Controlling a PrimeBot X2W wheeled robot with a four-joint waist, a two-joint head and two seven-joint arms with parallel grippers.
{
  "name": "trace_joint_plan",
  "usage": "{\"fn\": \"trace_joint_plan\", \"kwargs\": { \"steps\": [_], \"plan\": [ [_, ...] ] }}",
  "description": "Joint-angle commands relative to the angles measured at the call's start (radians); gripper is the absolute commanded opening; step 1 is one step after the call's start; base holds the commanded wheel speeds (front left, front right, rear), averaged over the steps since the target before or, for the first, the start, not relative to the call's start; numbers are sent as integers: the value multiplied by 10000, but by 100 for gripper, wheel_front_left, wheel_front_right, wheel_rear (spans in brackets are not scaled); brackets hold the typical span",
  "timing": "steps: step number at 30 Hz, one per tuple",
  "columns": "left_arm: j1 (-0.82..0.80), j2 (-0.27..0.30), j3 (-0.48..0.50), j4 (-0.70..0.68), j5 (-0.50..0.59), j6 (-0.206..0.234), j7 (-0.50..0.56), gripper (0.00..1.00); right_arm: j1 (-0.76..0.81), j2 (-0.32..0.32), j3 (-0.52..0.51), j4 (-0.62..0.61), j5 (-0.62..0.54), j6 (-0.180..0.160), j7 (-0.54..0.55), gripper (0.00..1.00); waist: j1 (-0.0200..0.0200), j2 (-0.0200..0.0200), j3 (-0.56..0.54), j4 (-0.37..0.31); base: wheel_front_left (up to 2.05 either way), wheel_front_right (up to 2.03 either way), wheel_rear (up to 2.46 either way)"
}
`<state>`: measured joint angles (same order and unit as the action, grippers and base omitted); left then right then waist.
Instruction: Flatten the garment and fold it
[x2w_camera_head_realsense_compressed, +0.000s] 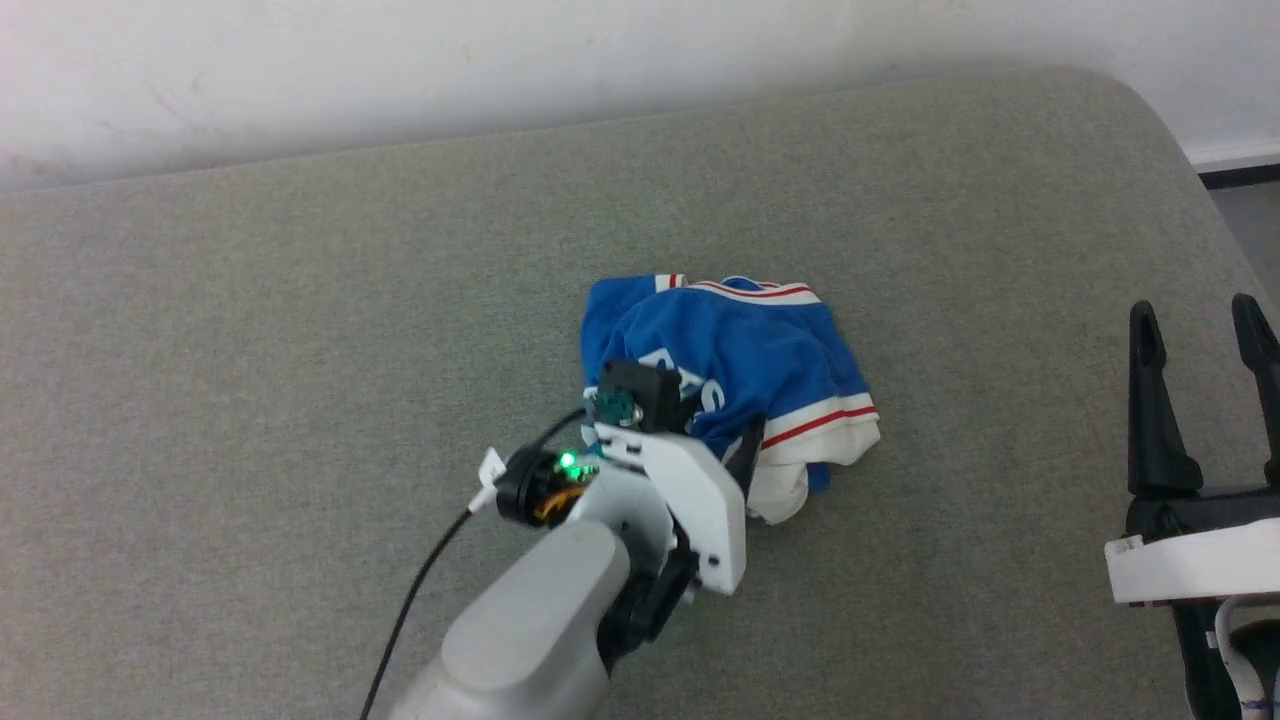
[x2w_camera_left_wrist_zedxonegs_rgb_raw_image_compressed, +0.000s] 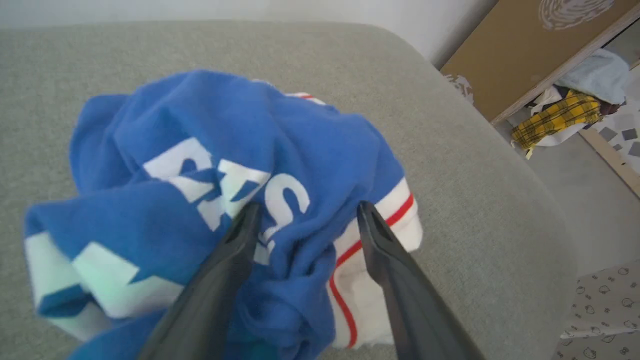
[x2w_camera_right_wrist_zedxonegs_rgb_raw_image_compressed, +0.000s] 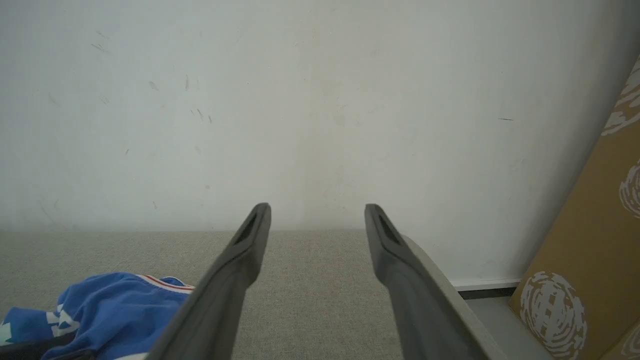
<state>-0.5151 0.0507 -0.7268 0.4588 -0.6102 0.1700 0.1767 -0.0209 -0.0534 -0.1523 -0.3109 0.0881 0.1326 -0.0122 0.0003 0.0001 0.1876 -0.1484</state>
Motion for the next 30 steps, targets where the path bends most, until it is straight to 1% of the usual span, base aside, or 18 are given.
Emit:
{"fn": "trace_joint_plan", "kwargs": {
  "steps": [1,3,5,6,7,9,12,15,17,19,20,21,22,24,27,30],
  "plan": [
    [-429,-3,-41,-172,-238,94,-433,100,-109,31,23,12,59,-19,-26,100,-3,-1,-49,110,0,0,0],
    [-662,-3,123,-521,-574,116,-1084,100,-63,31,29,18,83,-19,0,100,-3,-1,-126,210,0,0,0],
    [-787,10,473,-931,-655,156,-1847,100,3,31,1,13,86,-19,28,100,-3,-1,-202,314,0,0,0],
    [-768,117,683,-1188,-636,171,-2248,100,42,31,-10,13,83,-19,40,100,-3,-1,-236,362,0,0,0],
    [-696,317,868,-1463,-567,191,-2635,100,88,31,-14,21,82,-19,54,100,-3,-1,-270,409,0,0,0],
    [-454,988,1084,-2125,-178,145,-3470,100,196,31,-5,68,97,-19,74,100,-3,-1,-332,485,0,0,0],
    [455,1980,1754,-3218,287,569,-4169,100,348,31,10,145,149,-19,41,100,-3,-1,-394,548,0,0,0],
    [1743,2766,2513,-4464,876,1105,-4357,100,539,31,-74,263,230,-19,12,100,-3,-1,-443,649,0,0,0],
    [2592,3135,2993,-5385,1642,1370,-4375,100,701,31,-113,359,253,-19,41,100,-3,-1,-443,775,0,0,0],
    [3558,3420,3279,-5925,2499,1681,-4379,100,824,31,-62,480,283,-19,54,100,-3,-1,-453,844,0,0,0],
    [4031,3439,3381,-6090,2775,1821,-4380,100,866,31,-42,548,305,-19,53,100,-3,-1,-456,864,0,0,0],
    [4455,3333,3488,-6240,2897,1932,-4381,100,897,31,-54,603,328,-19,54,100,-3,-1,-458,898,0,0,0],
    [4802,3173,3588,-6392,2959,1983,-4381,100,915,32,-86,641,349,-19,44,100,-3,-1,-453,939,0,0,0],
    [5273,2779,3759,-6651,2996,1952,-4382,100,905,32,-132,691,437,-19,88,100,-3,-1,-413,1043,0,0,0],
    [5490,2250,3896,-6847,3167,1688,-4383,100,652,3,-104,639,577,-19,307,100,-3,-1,-316,1201,0,0,0],
    [5343,1867,3890,-6797,3414,1284,-4383,100,165,-438,93,581,852,-19,908,100,-3,-1,-114,1355,0,0,0]
  ]
}}
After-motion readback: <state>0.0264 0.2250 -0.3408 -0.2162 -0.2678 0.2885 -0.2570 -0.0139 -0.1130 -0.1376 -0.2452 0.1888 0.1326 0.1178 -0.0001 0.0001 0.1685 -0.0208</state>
